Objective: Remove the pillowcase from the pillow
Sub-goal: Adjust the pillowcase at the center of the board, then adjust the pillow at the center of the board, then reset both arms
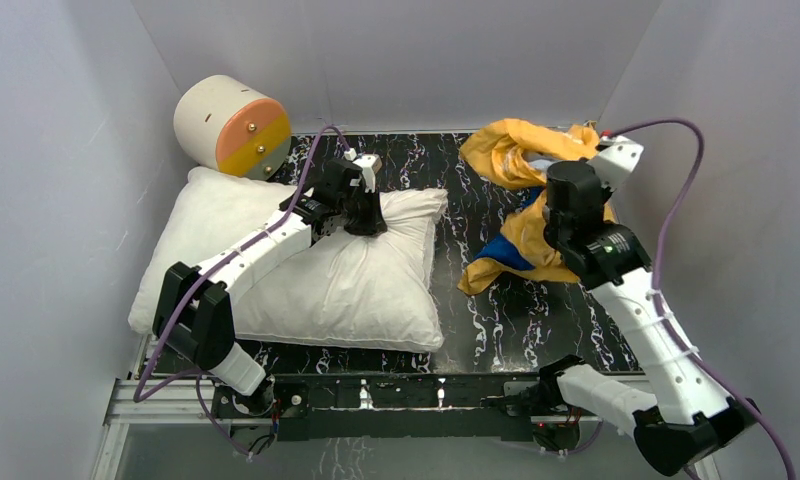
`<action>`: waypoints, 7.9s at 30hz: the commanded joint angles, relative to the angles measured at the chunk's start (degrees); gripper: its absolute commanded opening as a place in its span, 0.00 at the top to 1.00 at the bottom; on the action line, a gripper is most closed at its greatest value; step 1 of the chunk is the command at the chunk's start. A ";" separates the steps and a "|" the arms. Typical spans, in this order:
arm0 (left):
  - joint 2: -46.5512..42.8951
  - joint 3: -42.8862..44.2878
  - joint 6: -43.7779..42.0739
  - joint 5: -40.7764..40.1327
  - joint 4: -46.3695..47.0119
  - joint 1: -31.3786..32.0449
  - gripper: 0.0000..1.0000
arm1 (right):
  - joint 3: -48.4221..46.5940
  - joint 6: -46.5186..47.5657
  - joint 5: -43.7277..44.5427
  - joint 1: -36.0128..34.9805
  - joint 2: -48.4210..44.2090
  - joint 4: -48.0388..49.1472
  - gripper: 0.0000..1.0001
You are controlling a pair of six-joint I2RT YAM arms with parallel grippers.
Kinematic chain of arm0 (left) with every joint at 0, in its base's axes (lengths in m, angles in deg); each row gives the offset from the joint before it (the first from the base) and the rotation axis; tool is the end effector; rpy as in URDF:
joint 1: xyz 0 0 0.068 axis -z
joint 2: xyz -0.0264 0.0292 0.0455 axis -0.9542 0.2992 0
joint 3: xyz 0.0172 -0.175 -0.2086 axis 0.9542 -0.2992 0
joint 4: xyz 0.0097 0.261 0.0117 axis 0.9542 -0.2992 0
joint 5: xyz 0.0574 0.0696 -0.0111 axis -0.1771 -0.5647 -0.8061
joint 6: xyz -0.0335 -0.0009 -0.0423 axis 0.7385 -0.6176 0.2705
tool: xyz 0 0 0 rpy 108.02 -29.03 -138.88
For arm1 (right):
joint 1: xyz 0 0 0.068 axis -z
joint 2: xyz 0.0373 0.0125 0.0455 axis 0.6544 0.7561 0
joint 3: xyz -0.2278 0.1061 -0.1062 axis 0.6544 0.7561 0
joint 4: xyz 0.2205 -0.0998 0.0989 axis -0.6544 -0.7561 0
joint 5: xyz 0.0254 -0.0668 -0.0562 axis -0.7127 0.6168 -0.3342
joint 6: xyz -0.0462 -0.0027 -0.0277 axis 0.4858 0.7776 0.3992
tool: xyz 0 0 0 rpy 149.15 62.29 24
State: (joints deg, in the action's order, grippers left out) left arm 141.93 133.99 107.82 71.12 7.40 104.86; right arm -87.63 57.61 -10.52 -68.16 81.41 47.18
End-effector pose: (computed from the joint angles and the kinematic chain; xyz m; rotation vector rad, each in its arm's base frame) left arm 0.2994 -0.1951 0.2888 0.3134 2.2676 -0.6593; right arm 0.1816 0.0610 0.4323 0.6034 1.6395 -0.2083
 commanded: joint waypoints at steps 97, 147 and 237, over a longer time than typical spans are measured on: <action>-19.96 4.15 -1.14 -27.62 -20.17 -0.23 0.02 | 6.03 1.75 -37.96 16.51 31.86 -3.29 0.53; -35.56 -15.11 8.03 -0.66 -17.33 -18.49 0.17 | 6.22 1.86 -34.73 5.65 15.93 -10.28 0.03; -40.59 -3.42 5.39 -23.96 -22.44 -18.61 0.02 | 20.89 4.82 -23.63 -16.10 -17.79 21.04 0.01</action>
State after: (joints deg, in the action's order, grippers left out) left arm 103.22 129.88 114.15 48.63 -14.43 86.31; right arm -66.98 62.88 -33.65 -84.34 65.33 66.41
